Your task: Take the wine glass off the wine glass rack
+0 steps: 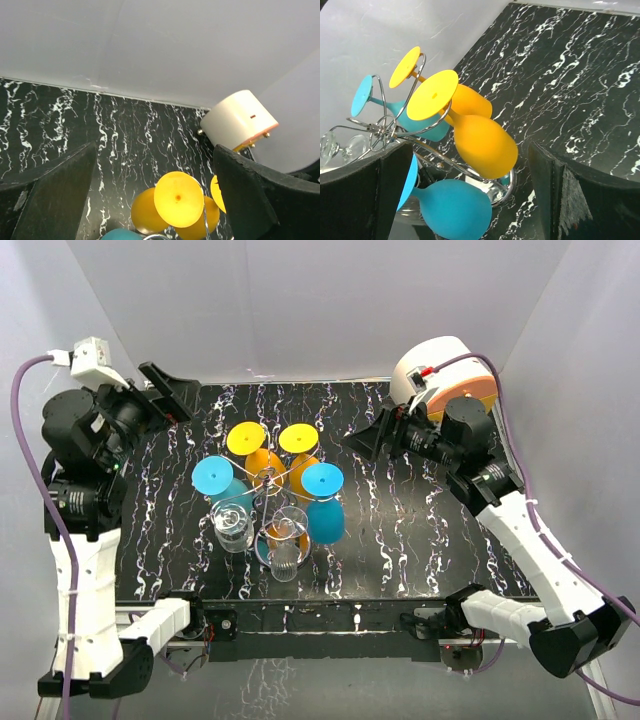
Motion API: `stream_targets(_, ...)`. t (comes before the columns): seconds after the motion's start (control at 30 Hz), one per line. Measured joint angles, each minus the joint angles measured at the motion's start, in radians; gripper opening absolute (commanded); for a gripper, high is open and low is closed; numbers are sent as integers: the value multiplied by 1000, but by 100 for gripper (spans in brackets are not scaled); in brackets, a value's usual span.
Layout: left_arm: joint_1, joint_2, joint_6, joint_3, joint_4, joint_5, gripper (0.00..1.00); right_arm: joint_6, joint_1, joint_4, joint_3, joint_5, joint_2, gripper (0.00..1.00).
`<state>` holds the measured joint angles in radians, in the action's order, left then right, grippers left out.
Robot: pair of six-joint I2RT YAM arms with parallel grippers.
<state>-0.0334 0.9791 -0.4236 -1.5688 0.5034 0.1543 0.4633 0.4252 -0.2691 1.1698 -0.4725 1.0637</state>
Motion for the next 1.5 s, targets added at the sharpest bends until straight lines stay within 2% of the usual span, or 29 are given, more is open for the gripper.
stream_targets(0.2,0,90,27,-74,101,117,99,12,0,-10,28,-43,45,98)
stream_targets(0.43,-4,131,40,-84,227,205,98,11,0,-14,30,-39,51,98)
stream_targets(0.7,-11,112,-20,-17,251,289,81,10,0,-14,30,-26,51,98)
stream_targets(0.87,-12,145,-65,-2,271,311,76,5,0,-14,30,-20,50,98)
stream_targets(1.03,-12,201,-90,13,287,336,66,-3,0,-13,30,-13,48,98)
stream_targets(1.2,-12,246,-97,24,293,360,61,-18,0,-14,29,0,34,98)
stream_targets(1.5,-12,236,-117,66,285,420,51,-24,0,-11,25,6,7,98)
